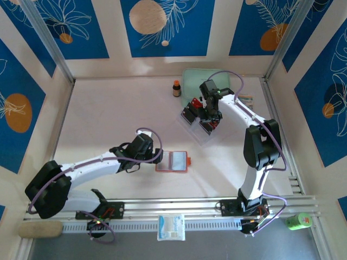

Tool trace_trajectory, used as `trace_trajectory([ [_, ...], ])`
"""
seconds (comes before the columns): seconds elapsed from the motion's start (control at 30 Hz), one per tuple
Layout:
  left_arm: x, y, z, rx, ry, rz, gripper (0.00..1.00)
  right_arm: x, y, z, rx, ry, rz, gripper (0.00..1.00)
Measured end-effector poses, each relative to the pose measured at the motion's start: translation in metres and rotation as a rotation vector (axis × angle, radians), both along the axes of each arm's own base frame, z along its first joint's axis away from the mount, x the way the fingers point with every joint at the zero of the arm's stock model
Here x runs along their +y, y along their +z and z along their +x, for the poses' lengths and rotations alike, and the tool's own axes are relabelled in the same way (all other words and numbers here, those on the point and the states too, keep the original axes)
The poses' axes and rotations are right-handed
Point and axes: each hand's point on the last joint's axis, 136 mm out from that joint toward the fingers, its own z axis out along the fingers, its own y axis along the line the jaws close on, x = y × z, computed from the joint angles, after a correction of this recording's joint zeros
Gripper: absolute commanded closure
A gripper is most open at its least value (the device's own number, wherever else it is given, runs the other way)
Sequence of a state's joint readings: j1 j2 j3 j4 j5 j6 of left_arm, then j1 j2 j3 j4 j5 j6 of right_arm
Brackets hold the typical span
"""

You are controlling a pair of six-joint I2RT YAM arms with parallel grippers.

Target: Put the credit cards into the card holder

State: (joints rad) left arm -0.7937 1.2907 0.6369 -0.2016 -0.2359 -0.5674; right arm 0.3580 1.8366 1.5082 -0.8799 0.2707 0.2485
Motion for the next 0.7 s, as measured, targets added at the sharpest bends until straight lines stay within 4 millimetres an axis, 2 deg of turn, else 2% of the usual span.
trace_trajectory([
  [0.37, 0.0, 0.0, 0.0, 0.0, 0.0, 0.0, 0.0, 0.002, 0.001, 0.002, -0.016, 0.055, -0.006, 0.98],
  [0.57, 0.0, 0.0, 0.0, 0.0, 0.0, 0.0, 0.0, 0.005, 0.003, 0.002, -0.025, 0.091, 0.0, 1.0],
  [0.7, 0.0, 0.0, 0.0, 0.0, -0.001, 0.0, 0.0, 0.012, 0.013, -0.001, -0.044, 0.123, 0.013, 1.0],
])
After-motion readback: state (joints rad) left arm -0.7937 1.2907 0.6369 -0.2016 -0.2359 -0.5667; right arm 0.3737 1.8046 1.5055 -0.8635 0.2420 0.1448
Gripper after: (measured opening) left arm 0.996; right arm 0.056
